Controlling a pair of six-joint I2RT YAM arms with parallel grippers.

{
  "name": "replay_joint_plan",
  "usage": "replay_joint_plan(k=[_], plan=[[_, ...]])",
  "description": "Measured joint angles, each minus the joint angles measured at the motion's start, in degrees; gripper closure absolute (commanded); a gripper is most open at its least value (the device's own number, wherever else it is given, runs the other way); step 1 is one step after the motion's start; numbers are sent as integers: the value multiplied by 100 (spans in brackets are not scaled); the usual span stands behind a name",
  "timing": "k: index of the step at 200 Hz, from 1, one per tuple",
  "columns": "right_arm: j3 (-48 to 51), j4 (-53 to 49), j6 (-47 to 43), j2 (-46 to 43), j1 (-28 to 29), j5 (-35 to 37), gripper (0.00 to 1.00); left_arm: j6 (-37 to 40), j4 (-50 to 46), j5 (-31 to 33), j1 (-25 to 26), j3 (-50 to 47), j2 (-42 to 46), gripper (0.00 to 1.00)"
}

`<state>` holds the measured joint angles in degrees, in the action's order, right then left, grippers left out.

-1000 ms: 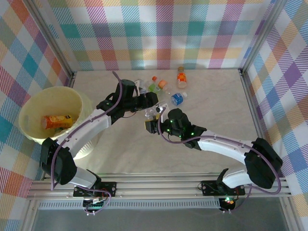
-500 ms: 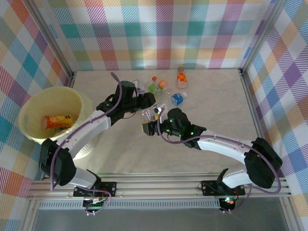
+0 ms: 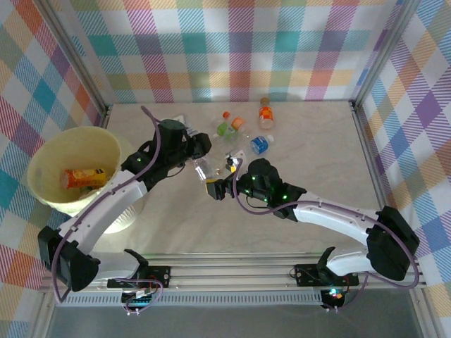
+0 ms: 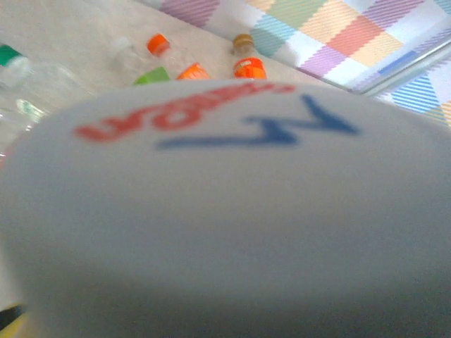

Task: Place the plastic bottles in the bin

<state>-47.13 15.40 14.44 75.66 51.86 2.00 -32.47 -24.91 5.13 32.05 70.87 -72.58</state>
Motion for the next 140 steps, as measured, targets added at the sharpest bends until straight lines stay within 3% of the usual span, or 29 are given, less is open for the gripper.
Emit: replay_joint_plan(k=[72, 140], plan=[[0, -151, -61, -48, -28, 603, 0, 584, -1220, 1554, -146, 883, 944, 47], [0, -221, -125, -48, -28, 706, 0, 1440, -2076, 3180, -428, 2009, 1097, 47]])
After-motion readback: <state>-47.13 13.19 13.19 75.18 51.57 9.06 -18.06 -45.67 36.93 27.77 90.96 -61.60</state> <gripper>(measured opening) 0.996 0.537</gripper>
